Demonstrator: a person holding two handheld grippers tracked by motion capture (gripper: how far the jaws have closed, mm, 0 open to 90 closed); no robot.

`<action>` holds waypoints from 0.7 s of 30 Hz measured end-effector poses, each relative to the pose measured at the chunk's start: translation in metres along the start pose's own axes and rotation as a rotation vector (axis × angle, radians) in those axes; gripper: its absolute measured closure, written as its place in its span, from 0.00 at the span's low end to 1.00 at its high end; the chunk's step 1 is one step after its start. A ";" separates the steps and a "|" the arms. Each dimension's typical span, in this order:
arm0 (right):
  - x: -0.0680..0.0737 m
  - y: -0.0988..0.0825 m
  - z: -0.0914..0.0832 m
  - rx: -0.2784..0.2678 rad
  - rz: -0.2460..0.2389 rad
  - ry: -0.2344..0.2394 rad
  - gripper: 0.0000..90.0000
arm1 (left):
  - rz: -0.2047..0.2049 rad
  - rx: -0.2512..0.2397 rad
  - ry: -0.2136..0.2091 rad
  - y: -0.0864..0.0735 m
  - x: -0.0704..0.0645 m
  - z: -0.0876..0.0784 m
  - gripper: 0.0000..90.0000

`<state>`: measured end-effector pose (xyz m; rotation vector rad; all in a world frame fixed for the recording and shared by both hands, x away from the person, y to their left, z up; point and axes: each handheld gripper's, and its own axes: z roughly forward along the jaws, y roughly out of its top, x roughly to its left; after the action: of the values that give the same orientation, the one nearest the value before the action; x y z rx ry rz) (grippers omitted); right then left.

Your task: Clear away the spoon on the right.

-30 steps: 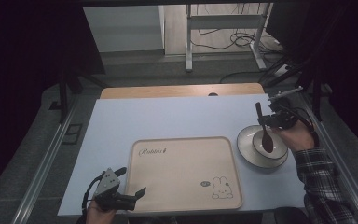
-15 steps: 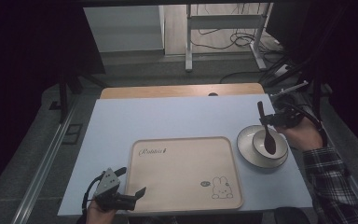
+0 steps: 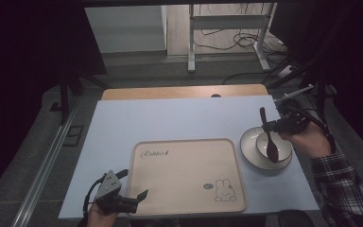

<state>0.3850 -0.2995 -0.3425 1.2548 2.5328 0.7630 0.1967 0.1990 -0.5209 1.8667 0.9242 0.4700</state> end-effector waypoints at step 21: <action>0.044 -0.006 0.005 0.063 -0.062 0.092 0.88 | -0.002 -0.004 -0.003 0.000 0.000 0.000 0.00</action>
<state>0.3561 -0.2664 -0.3489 1.1792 2.6753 0.7489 0.1965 0.1992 -0.5206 1.8617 0.9225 0.4670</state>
